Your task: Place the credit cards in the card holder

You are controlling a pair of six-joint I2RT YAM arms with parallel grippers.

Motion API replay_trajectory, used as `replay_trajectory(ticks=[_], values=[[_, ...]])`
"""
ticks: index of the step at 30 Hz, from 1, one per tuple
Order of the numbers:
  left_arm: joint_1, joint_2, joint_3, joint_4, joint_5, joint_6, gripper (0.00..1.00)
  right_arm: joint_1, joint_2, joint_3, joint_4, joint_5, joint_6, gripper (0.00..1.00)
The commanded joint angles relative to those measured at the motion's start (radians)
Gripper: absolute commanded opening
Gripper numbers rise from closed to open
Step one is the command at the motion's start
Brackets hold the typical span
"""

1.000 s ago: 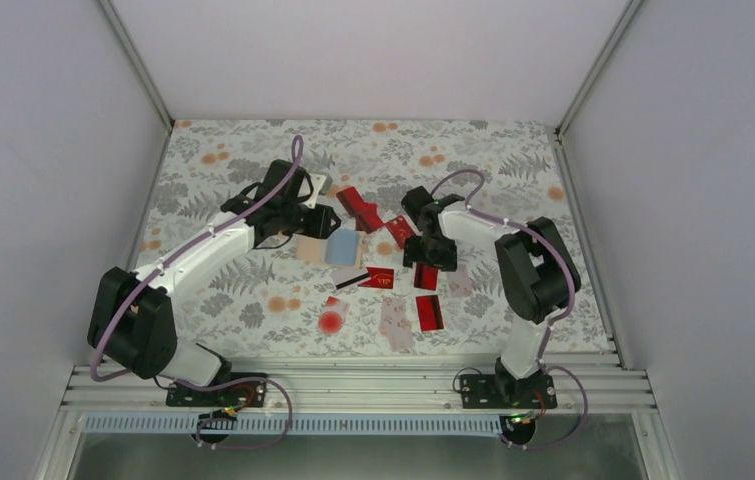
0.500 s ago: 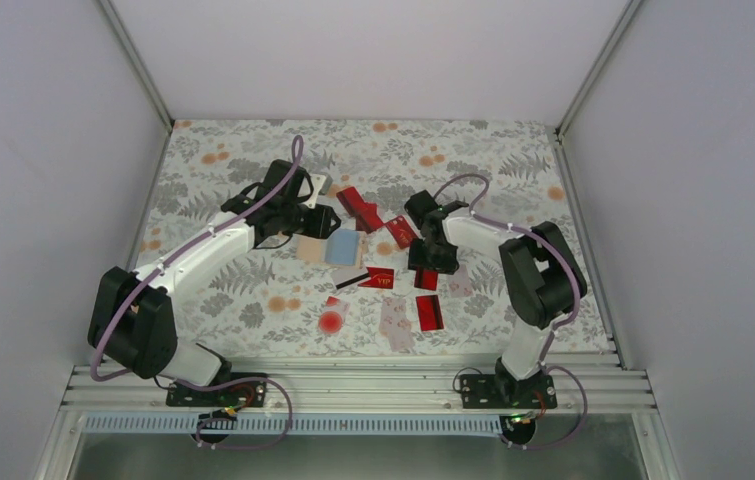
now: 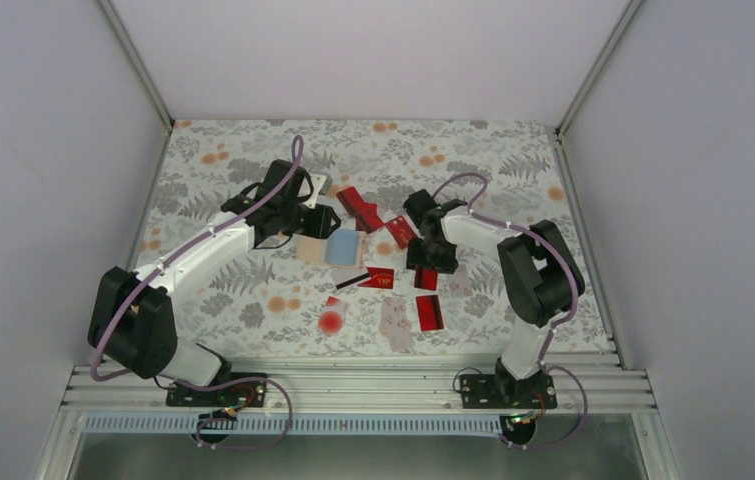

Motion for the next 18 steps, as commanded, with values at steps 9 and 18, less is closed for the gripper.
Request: replay_trajectory(ticks=[9, 18], values=[[-0.002, 0.006, 0.011, 0.008, -0.018, 0.003, 0.43, 0.003, 0.155, -0.097, 0.010, 0.028, 0.002, 0.59], [-0.002, 0.002, 0.005, 0.013, -0.018, 0.009, 0.43, 0.006, 0.124, -0.057, -0.015, 0.025, -0.011, 0.56]])
